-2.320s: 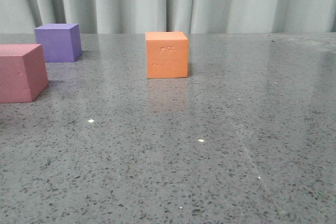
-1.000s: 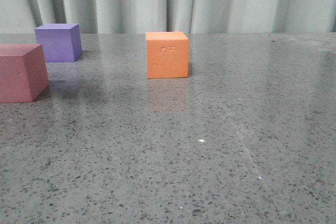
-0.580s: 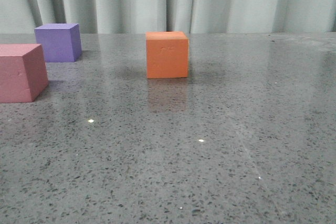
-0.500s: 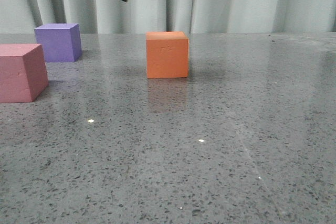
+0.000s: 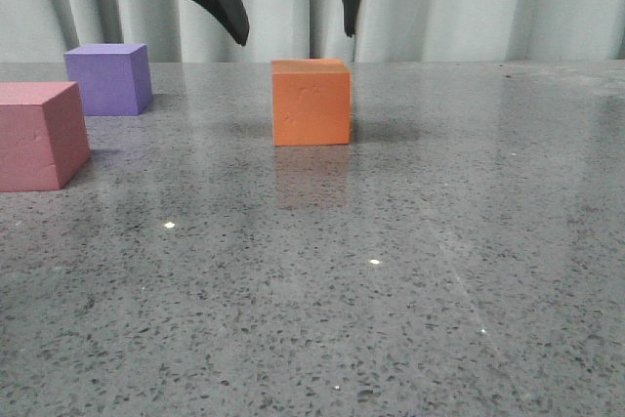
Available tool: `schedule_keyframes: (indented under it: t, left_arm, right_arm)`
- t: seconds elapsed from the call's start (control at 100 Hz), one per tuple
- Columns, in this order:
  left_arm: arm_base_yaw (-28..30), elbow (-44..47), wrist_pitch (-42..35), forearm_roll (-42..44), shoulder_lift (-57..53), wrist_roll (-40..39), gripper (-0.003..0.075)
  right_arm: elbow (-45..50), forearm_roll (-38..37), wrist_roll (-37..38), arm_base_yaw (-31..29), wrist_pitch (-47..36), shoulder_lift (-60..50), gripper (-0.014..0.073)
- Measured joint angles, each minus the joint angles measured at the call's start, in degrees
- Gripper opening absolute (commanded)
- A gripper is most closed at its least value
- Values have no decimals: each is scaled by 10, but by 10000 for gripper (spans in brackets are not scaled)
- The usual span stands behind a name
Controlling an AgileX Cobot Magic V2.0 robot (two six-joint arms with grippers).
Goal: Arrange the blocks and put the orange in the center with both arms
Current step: 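Move the left gripper over the orange cube and lower around it, then close the left gripper on the orange cube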
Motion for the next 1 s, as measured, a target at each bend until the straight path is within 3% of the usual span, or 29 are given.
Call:
schedule_keyframes:
  t: [0.85, 1.0]
  left_arm:
    - [0, -1, -12, -6, 60, -19, 616]
    - [0, -1, -13, -7, 61, -19, 530]
  right_arm:
    - [0, 0, 0, 0, -2, 0, -67]
    - [0, 0, 0, 0, -2, 0, -67]
